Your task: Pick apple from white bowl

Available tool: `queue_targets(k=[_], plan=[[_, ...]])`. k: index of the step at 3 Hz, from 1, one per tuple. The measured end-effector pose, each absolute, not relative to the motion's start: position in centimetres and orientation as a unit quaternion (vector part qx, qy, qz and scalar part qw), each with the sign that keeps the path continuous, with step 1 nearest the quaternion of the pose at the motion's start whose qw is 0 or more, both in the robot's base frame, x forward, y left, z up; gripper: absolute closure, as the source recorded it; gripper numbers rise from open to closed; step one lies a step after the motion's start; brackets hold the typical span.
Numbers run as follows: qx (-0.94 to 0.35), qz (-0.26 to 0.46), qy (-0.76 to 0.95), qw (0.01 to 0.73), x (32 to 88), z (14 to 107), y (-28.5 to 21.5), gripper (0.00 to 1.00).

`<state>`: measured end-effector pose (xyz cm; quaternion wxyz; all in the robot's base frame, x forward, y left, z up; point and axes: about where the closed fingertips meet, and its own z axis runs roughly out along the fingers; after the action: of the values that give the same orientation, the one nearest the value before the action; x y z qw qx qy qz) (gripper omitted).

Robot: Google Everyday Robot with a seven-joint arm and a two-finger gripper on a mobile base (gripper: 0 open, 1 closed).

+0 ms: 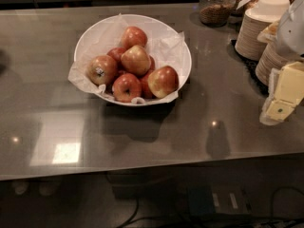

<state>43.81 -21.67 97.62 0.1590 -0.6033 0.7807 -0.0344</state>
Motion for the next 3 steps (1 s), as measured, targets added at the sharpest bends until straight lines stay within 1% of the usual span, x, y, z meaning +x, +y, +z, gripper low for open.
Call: queue_targets(k=[2, 3], plan=[[-0.605, -0.032, 0.778, 0.168, 44.1, 97.8, -21.3, 0.0], [-0.604, 0.003, 0.762, 0.233, 46.2, 98.2, -19.4, 0.0]])
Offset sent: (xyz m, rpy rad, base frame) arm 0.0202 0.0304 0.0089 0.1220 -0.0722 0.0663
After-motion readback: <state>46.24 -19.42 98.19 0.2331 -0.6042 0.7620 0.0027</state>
